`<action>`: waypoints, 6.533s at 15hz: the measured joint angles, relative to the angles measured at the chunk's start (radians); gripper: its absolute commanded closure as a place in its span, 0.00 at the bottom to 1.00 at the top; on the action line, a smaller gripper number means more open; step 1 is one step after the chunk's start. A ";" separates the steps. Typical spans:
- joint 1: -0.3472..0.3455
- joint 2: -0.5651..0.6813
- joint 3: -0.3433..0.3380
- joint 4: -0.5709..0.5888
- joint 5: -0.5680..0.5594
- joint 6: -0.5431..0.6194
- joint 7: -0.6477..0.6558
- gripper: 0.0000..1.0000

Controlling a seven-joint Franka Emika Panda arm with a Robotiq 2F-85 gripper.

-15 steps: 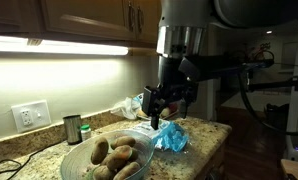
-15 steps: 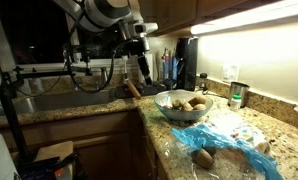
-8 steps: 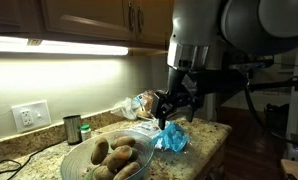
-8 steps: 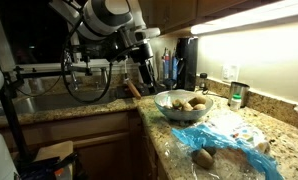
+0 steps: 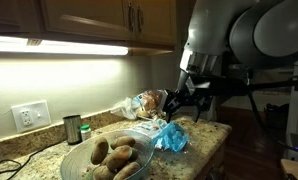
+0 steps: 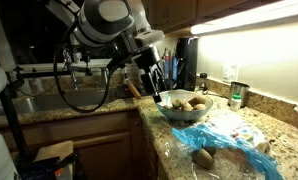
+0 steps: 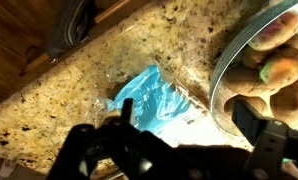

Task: Pick up a potato from the packaging and put it in the bowl

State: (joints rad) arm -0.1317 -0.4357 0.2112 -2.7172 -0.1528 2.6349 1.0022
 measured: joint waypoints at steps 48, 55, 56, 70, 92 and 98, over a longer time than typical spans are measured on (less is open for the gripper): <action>-0.194 0.226 -0.125 0.046 0.132 0.208 0.129 0.00; -0.209 0.242 -0.166 0.081 0.051 0.096 0.229 0.00; -0.209 0.246 -0.173 0.084 0.042 0.096 0.239 0.00; -0.165 0.368 -0.292 0.208 0.130 0.091 0.112 0.00; -0.105 0.505 -0.353 0.409 0.357 -0.213 -0.210 0.00; -0.094 0.541 -0.355 0.435 0.386 -0.212 -0.253 0.00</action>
State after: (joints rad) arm -0.2253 0.1051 -0.1441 -2.2821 0.2327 2.4229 0.7489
